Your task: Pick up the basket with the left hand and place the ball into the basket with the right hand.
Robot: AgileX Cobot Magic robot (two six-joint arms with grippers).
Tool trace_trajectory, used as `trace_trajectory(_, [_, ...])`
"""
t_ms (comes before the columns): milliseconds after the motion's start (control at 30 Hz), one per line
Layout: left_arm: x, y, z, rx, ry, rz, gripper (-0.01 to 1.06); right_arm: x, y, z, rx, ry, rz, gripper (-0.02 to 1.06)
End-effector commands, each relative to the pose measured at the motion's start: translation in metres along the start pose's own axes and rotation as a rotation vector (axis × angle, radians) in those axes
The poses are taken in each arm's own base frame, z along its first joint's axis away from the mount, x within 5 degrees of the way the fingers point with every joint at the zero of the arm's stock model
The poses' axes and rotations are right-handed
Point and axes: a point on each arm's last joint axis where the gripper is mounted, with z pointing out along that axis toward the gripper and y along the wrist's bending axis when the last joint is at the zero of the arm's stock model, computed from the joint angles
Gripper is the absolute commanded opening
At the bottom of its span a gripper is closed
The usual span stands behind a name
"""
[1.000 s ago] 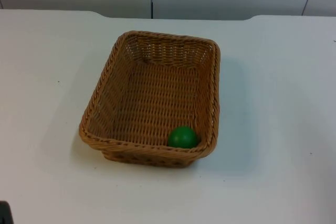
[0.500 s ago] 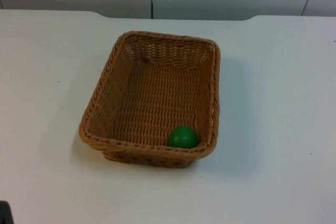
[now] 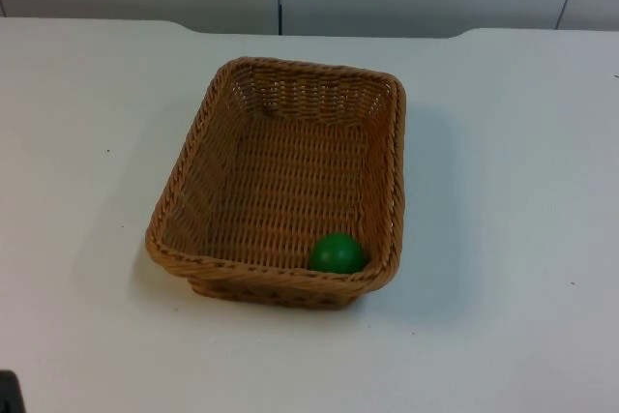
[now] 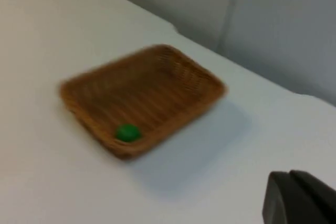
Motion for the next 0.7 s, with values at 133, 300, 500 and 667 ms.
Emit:
trace_trajectory(133, [0.005,-0.001,-0.001,0.008,0.034,-0.017,0.0,0.006,0.008,0.007,-0.083,0.008,0.101,0.0])
trace_trajectory(300, [0.01,-0.001,-0.001,0.014,0.086,-0.019,0.0,0.025,0.014,0.027,-0.108,0.036,0.136,0.0])
trace_trajectory(500, [0.01,-0.001,-0.001,0.013,0.091,-0.019,0.0,0.039,0.015,0.036,-0.096,0.036,0.134,0.0])
trace_trajectory(667, [0.012,-0.002,-0.003,0.012,0.079,-0.011,0.0,0.042,0.016,0.03,-0.093,0.011,0.132,0.0])
